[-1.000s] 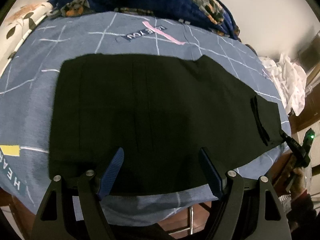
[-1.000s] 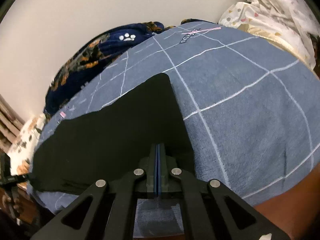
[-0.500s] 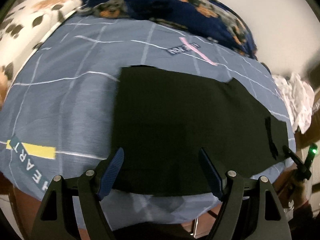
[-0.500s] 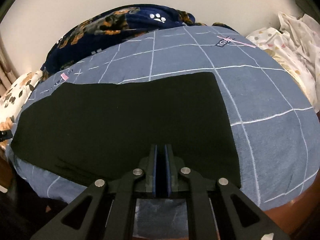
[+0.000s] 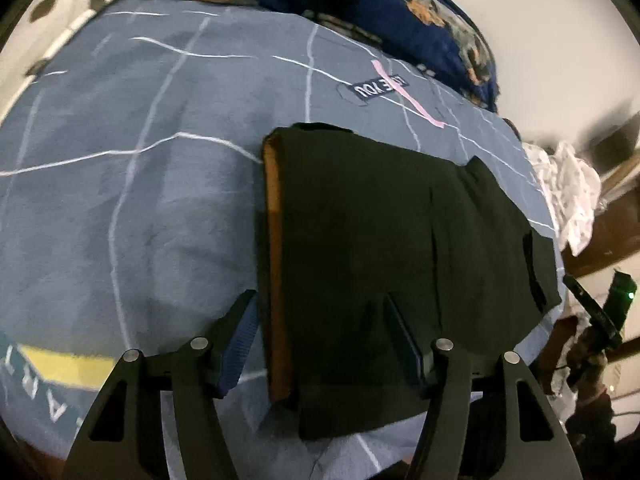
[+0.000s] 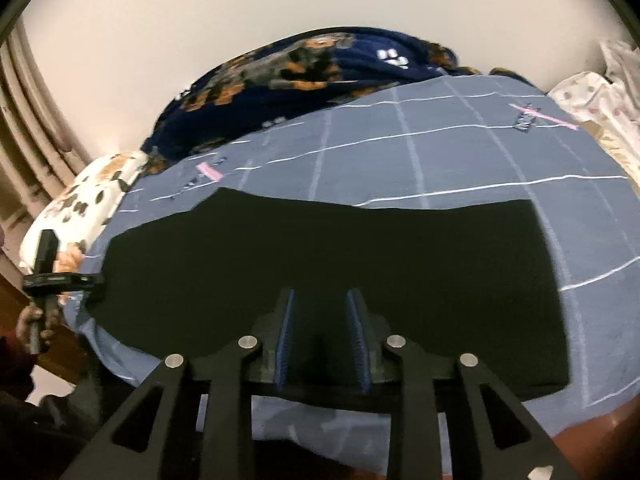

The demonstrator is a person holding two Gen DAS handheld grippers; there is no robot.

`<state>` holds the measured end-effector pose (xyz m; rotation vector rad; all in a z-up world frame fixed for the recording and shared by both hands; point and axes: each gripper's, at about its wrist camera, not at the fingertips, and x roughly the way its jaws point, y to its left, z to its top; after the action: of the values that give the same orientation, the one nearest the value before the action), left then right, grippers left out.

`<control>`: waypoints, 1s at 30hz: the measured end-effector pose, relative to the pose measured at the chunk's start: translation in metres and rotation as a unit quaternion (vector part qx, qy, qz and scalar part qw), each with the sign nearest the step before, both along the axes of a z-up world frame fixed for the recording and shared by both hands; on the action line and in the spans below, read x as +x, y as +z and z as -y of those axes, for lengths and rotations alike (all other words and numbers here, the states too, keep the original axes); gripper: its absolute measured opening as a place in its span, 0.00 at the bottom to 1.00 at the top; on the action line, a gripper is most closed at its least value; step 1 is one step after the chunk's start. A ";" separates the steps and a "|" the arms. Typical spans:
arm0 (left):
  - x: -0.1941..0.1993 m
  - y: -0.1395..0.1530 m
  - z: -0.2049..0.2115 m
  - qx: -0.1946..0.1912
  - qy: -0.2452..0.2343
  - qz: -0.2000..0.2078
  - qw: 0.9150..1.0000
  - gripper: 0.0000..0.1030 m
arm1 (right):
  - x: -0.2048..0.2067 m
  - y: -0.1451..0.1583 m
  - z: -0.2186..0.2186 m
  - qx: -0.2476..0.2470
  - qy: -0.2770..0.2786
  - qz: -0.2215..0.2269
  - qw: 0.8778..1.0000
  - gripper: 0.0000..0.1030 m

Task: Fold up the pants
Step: 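Open the left tool to release the waistband and pull back, then grasp the end of the black trousers with the left tool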

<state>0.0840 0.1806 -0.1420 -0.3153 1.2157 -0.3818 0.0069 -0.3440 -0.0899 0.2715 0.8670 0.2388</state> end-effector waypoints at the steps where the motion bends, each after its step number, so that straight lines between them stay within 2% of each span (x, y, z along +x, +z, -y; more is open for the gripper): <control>1: 0.002 -0.001 0.000 -0.004 -0.004 0.001 1.000 0.61 | 0.001 -0.001 -0.003 0.007 0.001 -0.001 1.000 0.26; 4: 0.010 0.000 0.005 -0.001 -0.018 0.010 1.000 0.61 | 0.006 -0.005 -0.014 0.025 0.007 -0.012 1.000 0.27; 6: 0.012 0.003 0.018 0.063 -0.033 0.032 0.997 0.46 | 0.007 -0.007 -0.021 0.028 0.013 -0.017 0.999 0.28; 8: 0.006 0.010 0.035 0.117 -0.057 0.065 0.989 0.39 | 0.008 -0.009 -0.028 0.036 0.018 -0.020 0.999 0.29; 9: 0.000 0.015 0.048 0.156 -0.073 0.088 0.981 0.35 | 0.010 -0.010 -0.032 0.046 0.021 -0.022 0.998 0.29; 11: -0.006 0.016 0.057 0.190 -0.077 0.106 0.973 0.33 | 0.011 -0.011 -0.040 0.056 0.027 -0.024 0.998 0.30; 16: -0.010 0.017 0.060 0.217 -0.064 0.119 0.967 0.32 | 0.016 -0.015 -0.066 0.058 0.051 -0.029 0.997 0.32; 22: -0.017 0.019 0.073 0.268 -0.077 0.142 0.950 0.32 | 0.018 -0.026 -0.081 0.062 0.063 -0.045 0.995 0.36; 30: -0.015 0.019 0.076 0.271 -0.080 0.145 0.948 0.32 | 0.019 -0.032 -0.091 0.067 0.065 -0.058 0.994 0.40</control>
<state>0.0688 0.1050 -0.1233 0.3073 1.0087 -0.2104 0.0257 -0.2528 -0.1221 0.3563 0.9873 0.4064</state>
